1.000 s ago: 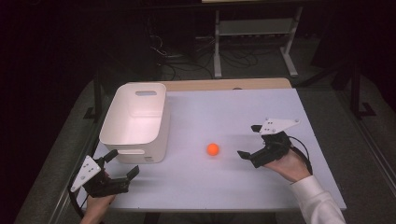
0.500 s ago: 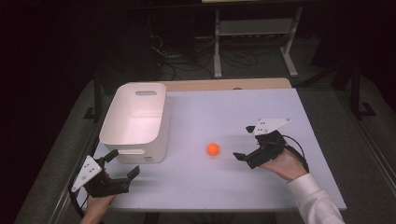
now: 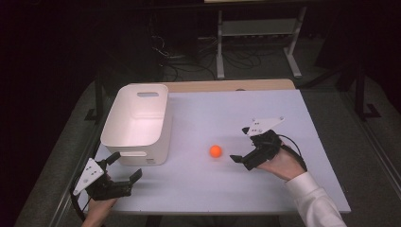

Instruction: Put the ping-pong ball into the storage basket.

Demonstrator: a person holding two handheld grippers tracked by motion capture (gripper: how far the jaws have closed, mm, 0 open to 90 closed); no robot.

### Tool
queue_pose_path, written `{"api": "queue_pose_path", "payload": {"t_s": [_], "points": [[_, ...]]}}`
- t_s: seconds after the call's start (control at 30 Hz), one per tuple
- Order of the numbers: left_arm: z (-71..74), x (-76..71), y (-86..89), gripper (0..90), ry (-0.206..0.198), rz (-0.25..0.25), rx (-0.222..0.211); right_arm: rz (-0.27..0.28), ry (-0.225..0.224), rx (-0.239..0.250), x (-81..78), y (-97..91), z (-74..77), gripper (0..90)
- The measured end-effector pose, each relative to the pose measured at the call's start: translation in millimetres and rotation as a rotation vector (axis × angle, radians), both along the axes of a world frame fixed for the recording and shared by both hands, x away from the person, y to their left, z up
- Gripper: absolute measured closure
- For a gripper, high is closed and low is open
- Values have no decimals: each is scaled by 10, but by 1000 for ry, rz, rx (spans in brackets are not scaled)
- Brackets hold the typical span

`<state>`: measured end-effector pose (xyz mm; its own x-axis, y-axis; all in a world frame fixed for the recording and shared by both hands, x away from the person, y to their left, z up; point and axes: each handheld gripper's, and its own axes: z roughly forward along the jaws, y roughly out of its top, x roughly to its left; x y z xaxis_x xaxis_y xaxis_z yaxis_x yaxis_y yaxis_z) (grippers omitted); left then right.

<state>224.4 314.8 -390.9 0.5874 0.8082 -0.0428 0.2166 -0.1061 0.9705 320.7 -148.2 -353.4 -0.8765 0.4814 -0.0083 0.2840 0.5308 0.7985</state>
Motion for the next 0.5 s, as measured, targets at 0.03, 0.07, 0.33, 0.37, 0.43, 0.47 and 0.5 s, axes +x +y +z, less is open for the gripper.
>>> {"api": "queue_pose_path", "payload": {"t_s": [0.03,0.07,0.33,0.37,0.43,0.47,0.5], "points": [[0,0,-1,0,0,0,-1,10,3,-5,11,35,3,0],[0,0,0,0,0,0,1,10,3,-5,11,35,3,0],[0,-1,-2,0,-1,-2,10,46,11,-32,61,173,32,0],[0,-1,-2,0,-1,-2,10,54,13,-33,69,186,37,0],[-1,-1,-3,0,-2,-3,12,54,15,-38,73,200,42,0],[-1,-2,-4,0,-1,-2,11,64,16,-45,89,228,44,0],[-2,-1,-3,0,-2,-3,12,69,16,-50,97,240,42,0]]}}
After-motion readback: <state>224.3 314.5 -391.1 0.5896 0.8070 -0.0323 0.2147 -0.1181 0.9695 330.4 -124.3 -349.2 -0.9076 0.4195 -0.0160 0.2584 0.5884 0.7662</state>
